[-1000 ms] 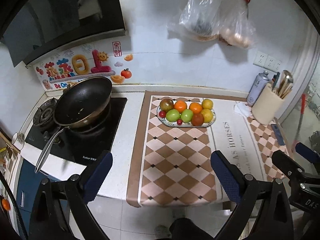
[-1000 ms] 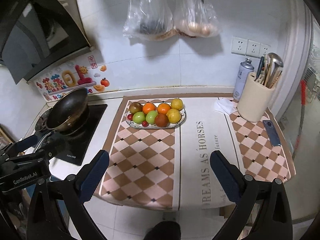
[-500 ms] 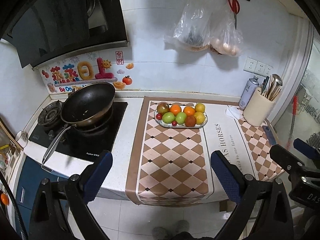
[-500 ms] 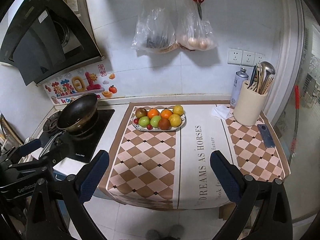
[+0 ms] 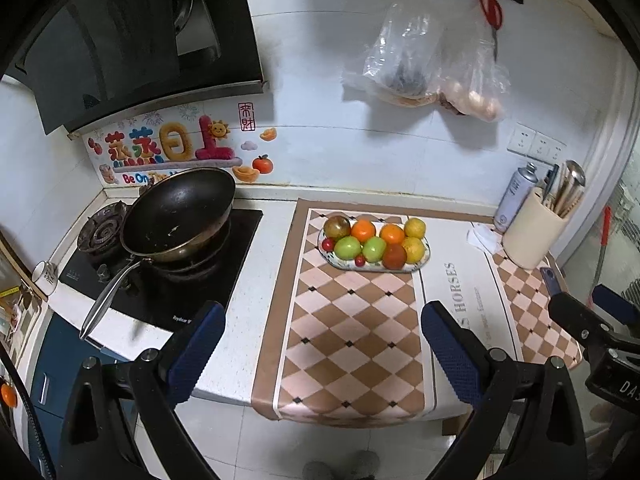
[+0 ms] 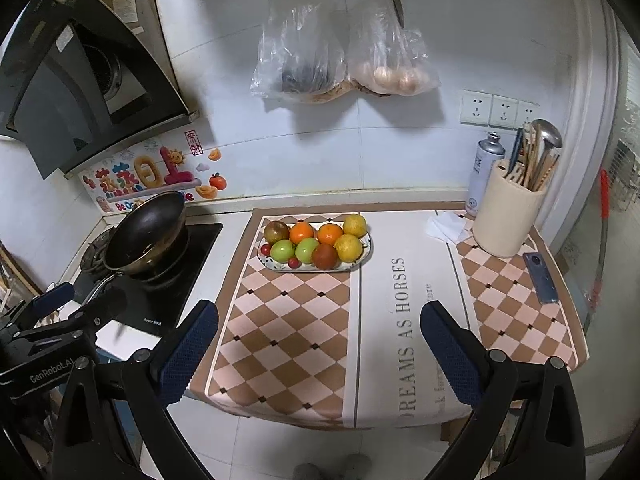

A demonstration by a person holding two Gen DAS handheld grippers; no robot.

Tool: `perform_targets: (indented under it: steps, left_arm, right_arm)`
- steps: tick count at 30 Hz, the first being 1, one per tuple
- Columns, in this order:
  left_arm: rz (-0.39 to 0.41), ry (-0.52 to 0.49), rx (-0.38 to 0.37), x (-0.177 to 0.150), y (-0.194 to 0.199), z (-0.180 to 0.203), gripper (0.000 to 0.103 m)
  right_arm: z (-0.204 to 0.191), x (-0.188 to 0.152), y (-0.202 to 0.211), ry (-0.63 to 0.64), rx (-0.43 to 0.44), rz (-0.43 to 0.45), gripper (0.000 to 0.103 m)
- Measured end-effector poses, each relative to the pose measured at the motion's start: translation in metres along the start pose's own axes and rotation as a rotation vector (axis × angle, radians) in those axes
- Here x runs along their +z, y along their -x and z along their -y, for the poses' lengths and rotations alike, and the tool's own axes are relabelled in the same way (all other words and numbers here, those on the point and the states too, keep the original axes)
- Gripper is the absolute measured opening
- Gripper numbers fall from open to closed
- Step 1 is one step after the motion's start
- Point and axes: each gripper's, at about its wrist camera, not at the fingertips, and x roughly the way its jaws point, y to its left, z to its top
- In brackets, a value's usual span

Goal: Organize fruits

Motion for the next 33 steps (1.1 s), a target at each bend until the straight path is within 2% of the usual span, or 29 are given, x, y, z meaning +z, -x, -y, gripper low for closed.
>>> perform_targets:
  steps: [8, 17, 24, 33]
  left_arm:
    - [-0.060, -0.006, 0.039, 0.021, -0.047, -0.001, 0.100]
    - [-0.114, -0.040, 0.065, 0.032, -0.083, 0.003, 0.100]
    - [-0.139, -0.066, 0.066, 0.028, -0.095, 0.013, 0.100]
    - [-0.147, -0.050, 0.052, 0.028, -0.097, 0.017, 0.101]
  right_arm:
    - [0.004, 0.026, -0.056, 0.008, -0.016, -0.052, 0.103]
    - [0.010, 0.033, -0.101, 0.009, -0.045, -0.104, 0.103]
    - [0.016, 0.031, -0.115, 0.009, -0.058, -0.131, 0.103]
    - [0.020, 0.029, -0.115, 0.013, -0.063, -0.139, 0.103]
